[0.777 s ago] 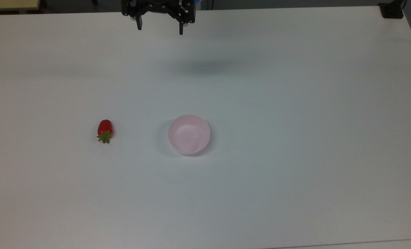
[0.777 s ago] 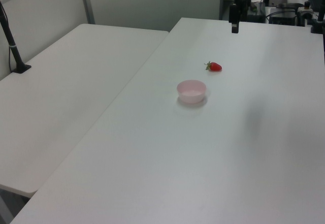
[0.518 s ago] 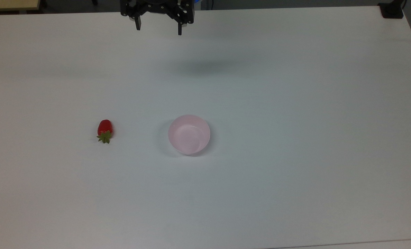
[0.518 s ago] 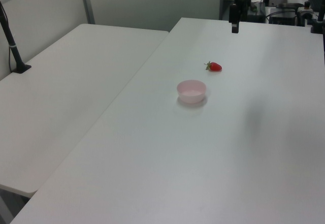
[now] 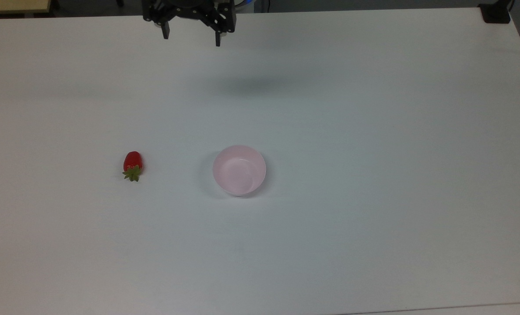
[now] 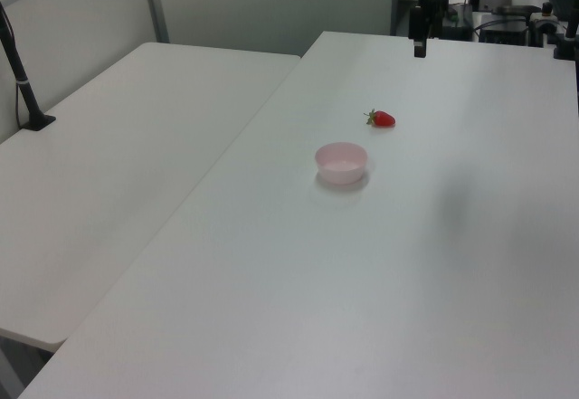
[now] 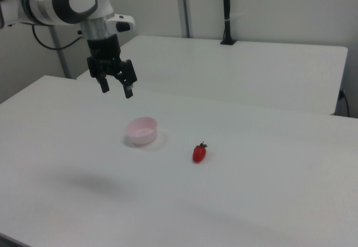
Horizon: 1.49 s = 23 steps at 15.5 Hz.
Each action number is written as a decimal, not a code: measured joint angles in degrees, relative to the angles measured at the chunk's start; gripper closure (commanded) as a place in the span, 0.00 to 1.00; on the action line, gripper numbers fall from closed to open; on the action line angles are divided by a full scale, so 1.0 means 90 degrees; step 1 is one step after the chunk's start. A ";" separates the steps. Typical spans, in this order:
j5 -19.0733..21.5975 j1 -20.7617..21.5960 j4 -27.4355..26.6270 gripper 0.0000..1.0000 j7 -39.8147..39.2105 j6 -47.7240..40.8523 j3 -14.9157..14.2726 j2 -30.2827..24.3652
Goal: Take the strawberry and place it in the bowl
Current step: 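Lower the gripper onto the red strawberry and close on it, then lift the strawberry and carry it over the pink bowl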
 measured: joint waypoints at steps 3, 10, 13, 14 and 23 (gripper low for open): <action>0.0000 -0.0260 0.0034 0.00 -0.0319 0.0122 -0.0005 0.0151; -0.0003 -0.1358 0.0153 0.00 -0.0679 0.1507 -0.0020 0.1330; -0.0004 -0.1601 0.0205 0.00 -0.1252 0.2047 -0.0021 0.2037; -0.0004 -0.1627 0.0256 0.00 -0.1405 0.2204 -0.0021 0.2271; -0.0002 -0.1611 0.0529 0.32 -0.1378 0.3564 0.0012 0.3421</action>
